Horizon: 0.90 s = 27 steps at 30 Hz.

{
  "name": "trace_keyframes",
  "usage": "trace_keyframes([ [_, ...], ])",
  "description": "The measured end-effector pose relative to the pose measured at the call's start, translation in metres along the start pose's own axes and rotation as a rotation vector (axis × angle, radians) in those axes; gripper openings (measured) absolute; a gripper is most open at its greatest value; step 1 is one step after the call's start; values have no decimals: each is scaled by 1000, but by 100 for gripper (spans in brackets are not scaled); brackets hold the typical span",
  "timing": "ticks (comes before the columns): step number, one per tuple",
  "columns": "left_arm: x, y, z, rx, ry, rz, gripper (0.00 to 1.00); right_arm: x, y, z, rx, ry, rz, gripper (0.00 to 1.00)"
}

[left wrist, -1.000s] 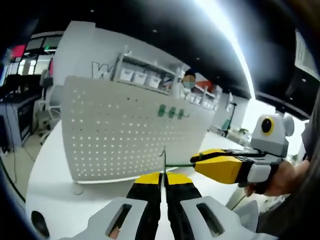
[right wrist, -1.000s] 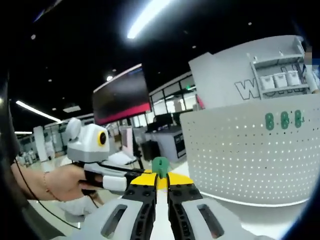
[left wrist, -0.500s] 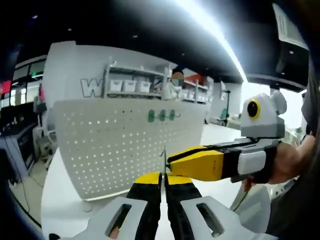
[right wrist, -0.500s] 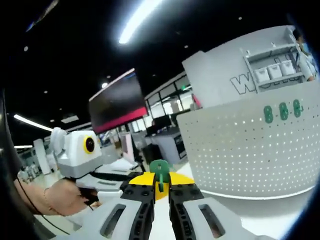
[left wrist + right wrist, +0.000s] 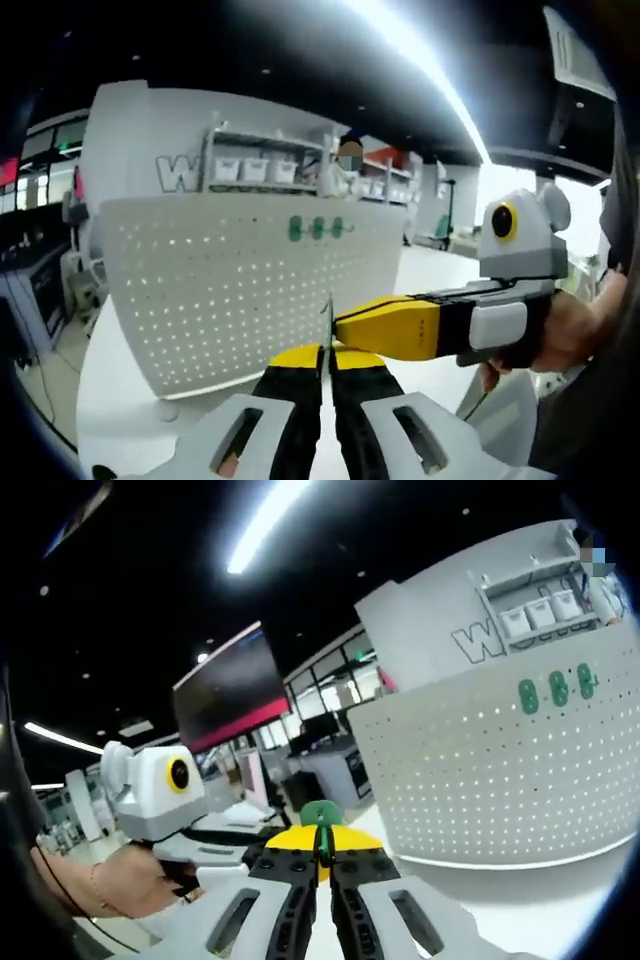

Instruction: Insert the hook assembly into the mounting plate slot until the hook locks in place.

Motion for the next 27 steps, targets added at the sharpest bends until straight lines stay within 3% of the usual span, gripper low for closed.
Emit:
trace_keyframes([
  [11, -2, 4, 5, -11, 137, -7, 8, -3, -3, 3, -2, 14, 21, 0],
  [22, 8, 13, 14, 32, 123, -49, 59, -6, -4, 11, 23, -28, 10, 0],
  [27, 6, 12, 19, 40, 147, -36, 76, -10, -6, 15, 31, -43, 13, 0],
])
Point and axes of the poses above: the point that each gripper's makers call its tool centre point, and the gripper's own axes: y roughly forward along the fingers, z roughly to its right, x roughly out of its underside, the point moved 9 cm from there along -y, roughly backward along the fingers, and after that the axes turned 14 degrees about y, right-handed, at the moved point
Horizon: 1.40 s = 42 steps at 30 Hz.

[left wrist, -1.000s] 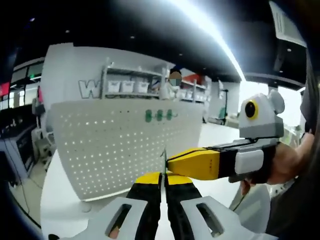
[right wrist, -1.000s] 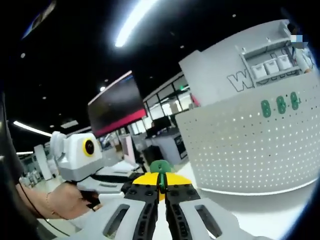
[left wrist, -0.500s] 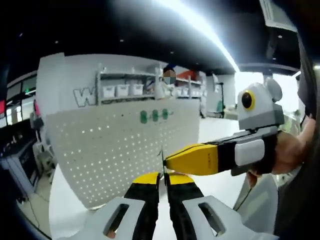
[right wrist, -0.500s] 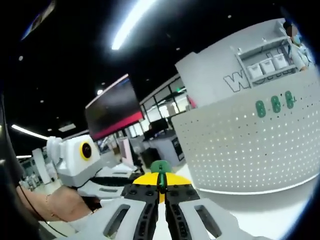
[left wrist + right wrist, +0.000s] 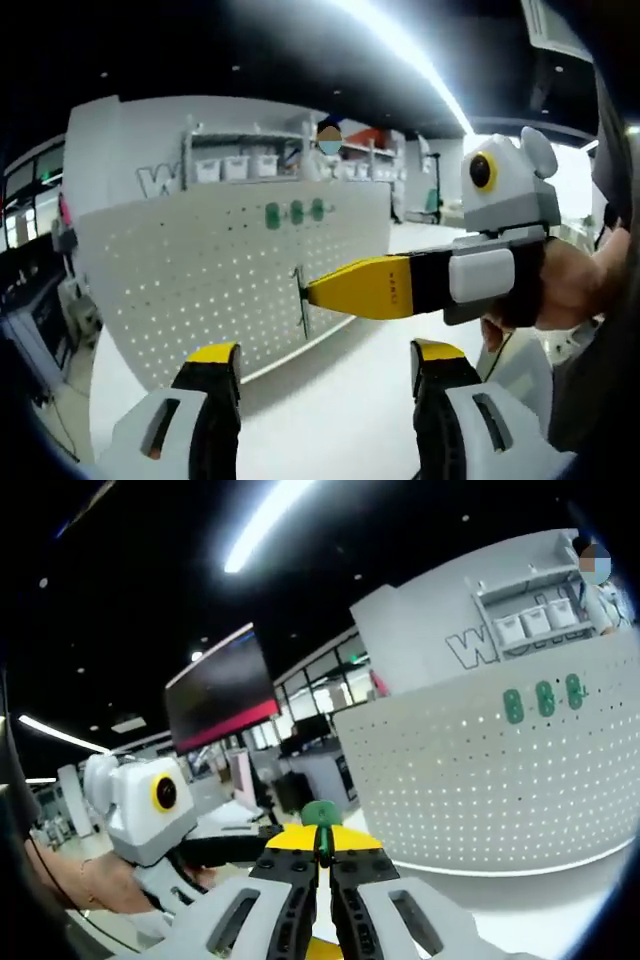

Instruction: Insert the hook assembly into the mounting plate slot until the hook locks in place.

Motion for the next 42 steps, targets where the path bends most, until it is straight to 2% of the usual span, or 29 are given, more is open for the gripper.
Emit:
trace_keyframes([
  [4, -1, 2, 1, 9, -14, 19, 89, -2, -1, 6, 10, -12, -4, 0],
  [9, -1, 2, 3, 19, -18, 24, 96, -2, -2, 13, 26, -22, -11, 0],
  [11, -2, 3, 3, 21, -43, 37, 100, -2, -2, 15, 32, -24, -11, 0],
  [17, -3, 5, 3, 35, -78, 54, 100, -3, -2, 23, 56, -33, -5, 0],
  [25, -2, 4, -3, 16, -97, 54, 100, -13, 4, 39, 98, -68, 21, 0],
  [34, 9, -1, -11, -7, -120, 33, 100, -33, 11, 69, 178, -106, 95, 0],
  [38, 16, -1, -15, -8, -138, 17, 100, -38, 15, 89, 209, -104, 85, 0],
  [42, 23, -3, -17, -10, -145, -10, 100, -45, 13, 108, 254, -114, 102, 0],
])
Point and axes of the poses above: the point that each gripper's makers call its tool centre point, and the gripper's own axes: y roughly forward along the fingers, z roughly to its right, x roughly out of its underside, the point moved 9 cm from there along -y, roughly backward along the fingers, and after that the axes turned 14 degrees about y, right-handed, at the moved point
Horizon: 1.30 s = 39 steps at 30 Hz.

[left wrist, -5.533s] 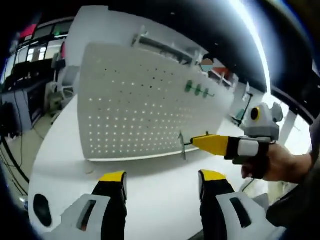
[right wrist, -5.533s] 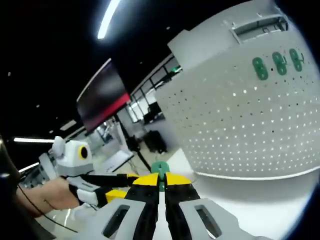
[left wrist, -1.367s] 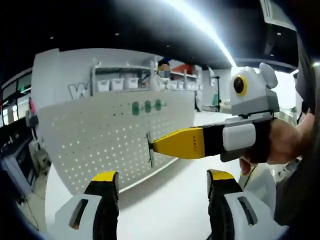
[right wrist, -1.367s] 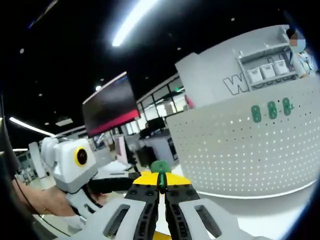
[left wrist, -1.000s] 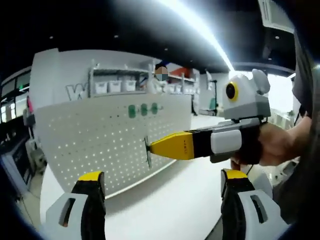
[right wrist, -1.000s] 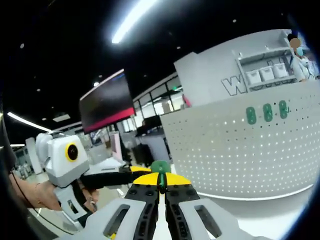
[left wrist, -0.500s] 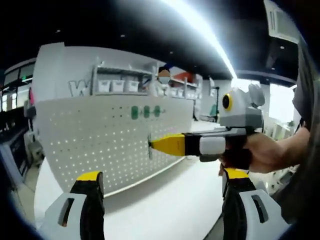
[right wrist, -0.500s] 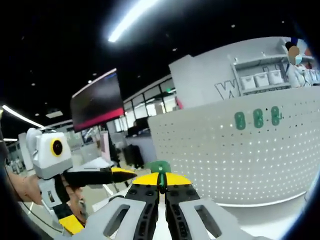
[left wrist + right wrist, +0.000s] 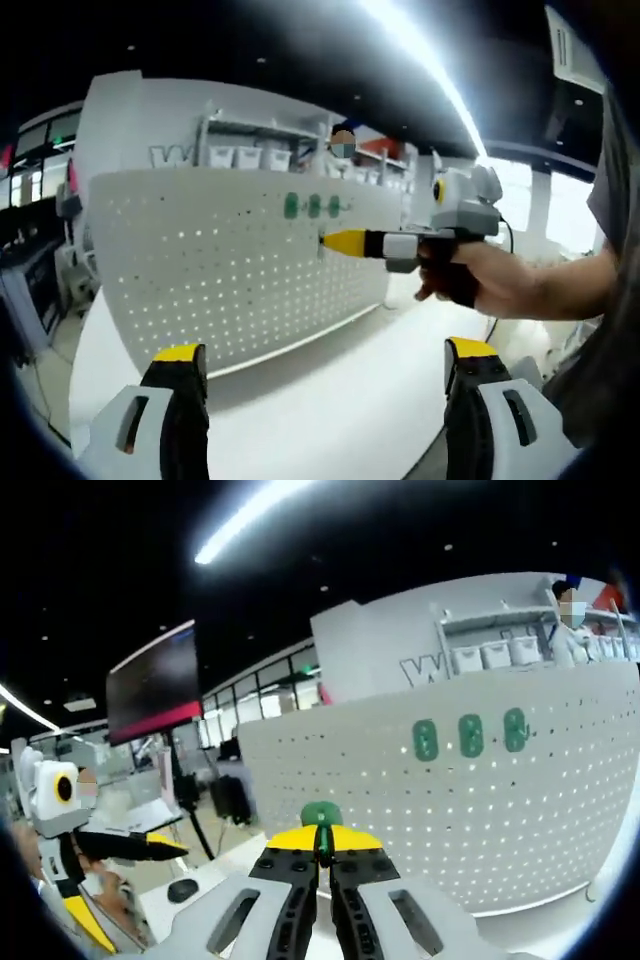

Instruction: Insert the hook assembly into the mounting plate slot until the hook locks in place.

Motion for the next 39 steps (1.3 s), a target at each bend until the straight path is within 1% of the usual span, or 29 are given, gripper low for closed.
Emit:
trace_keyframes([
  [8, 2, -1, -5, -7, -31, 9, 100, -21, 2, 30, 77, -26, 60, 0],
  [11, 2, -1, -7, -12, -20, 6, 100, -28, 2, 41, 104, -53, 79, 0],
  [18, 2, -1, -12, -26, -24, 4, 100, -47, -1, 69, 174, -75, 126, 0],
  [21, 3, -1, -13, -28, -28, 1, 100, -53, -2, 78, 194, -81, 141, 0],
  [27, 4, 1, -16, -28, -26, -7, 100, -62, -7, 90, 233, -96, 159, 0],
  [39, 4, 2, -20, -39, -29, -14, 98, -75, -17, 111, 290, -118, 189, 0],
])
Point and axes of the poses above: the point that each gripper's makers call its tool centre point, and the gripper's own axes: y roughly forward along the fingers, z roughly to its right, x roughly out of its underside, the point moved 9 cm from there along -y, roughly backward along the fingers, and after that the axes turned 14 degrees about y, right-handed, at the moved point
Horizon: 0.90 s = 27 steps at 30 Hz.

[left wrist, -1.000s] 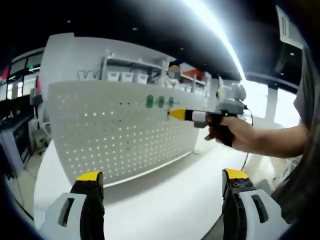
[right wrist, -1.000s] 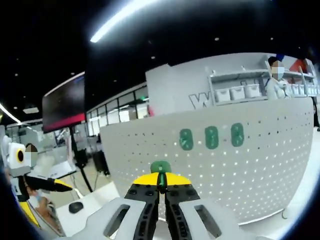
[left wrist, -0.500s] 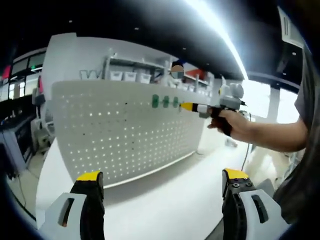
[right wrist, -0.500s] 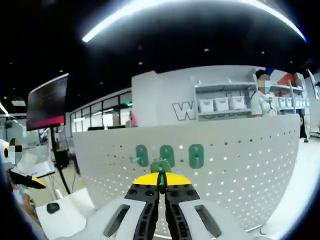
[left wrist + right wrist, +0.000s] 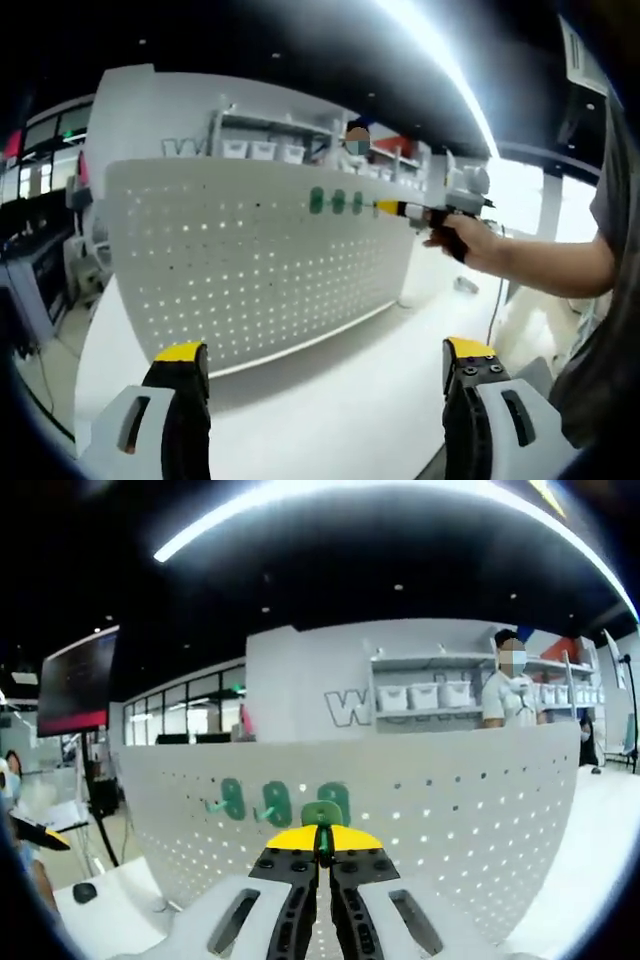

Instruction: Insert the hook assembly into the mounting plate slot until the hook locks in place.

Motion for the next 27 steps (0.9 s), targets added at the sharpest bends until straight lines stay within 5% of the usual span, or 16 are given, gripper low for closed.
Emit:
trace_keyframes([
  [27, 8, -1, -6, -22, -17, -22, 97, -13, 31, 43, 78, -29, 29, 0],
])
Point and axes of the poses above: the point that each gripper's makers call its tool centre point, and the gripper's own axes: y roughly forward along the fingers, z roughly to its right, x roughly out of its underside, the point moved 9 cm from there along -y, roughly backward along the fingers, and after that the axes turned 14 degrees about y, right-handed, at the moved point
